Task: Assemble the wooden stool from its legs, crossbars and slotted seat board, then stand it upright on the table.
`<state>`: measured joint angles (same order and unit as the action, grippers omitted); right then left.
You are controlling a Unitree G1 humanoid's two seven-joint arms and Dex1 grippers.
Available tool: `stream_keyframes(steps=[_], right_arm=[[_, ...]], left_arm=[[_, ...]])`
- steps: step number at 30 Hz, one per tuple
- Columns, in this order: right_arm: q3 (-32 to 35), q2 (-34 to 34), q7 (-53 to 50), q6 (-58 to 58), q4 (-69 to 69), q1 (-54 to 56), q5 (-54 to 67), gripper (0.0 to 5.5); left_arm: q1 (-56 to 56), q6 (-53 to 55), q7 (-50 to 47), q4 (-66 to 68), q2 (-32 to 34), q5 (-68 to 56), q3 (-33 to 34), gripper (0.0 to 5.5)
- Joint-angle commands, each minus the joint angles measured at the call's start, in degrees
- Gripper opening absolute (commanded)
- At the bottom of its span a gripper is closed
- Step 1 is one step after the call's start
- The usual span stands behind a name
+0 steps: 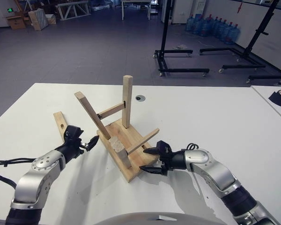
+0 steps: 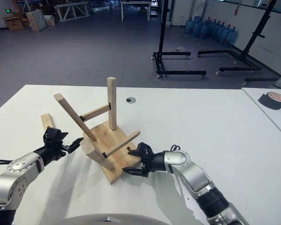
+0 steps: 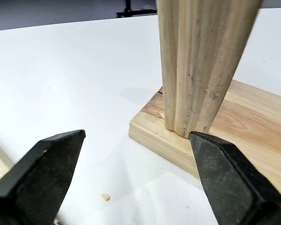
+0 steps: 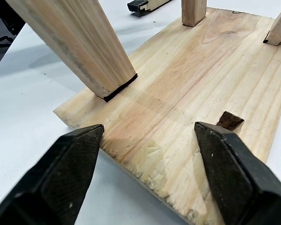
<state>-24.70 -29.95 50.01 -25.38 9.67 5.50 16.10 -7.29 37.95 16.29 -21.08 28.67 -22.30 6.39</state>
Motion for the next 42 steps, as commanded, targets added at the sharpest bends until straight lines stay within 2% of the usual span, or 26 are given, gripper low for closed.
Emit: stream_keyframes(steps=[1,4,12,23,32,42], right_arm=[[-2.35,-3.58,-1.15,-7.9,-5.62,-6.24,-2.96,3.57],[-2.37,-3.18,-1.31,-7.33,-6.72,-5.88,-2.96,3.57],[-2.7,-2.32,-1.87,-6.11,-8.2,-5.62,-3.5,3.57],[-3.39,-1.17,-1.86,-5.03,-10.04,-4.92,-4.24,3.57],[-2.87,-1.5,-2.07,-5.5,-9.32,-4.9,-4.1,3.57],[-2.57,-1.01,-2.62,-6.2,-8.87,-4.38,-3.84,3.57]], left_arm=[[3.0,0.89,-10.15,-0.34,-4.24,5.85,1.94,4.06],[5.02,0.06,-15.6,-0.14,-7.79,7.86,4.6,4.06],[9.09,2.26,-21.62,6.85,-10.44,10.93,10.18,4.06],[10.9,8.64,-22.9,18.07,-15.03,11.58,8.79,4.06],[7.69,7.89,-23.43,18.73,-16.63,13.05,8.46,4.06],[6.87,4.06,-22.96,21.49,-16.54,13.95,9.2,2.46]])
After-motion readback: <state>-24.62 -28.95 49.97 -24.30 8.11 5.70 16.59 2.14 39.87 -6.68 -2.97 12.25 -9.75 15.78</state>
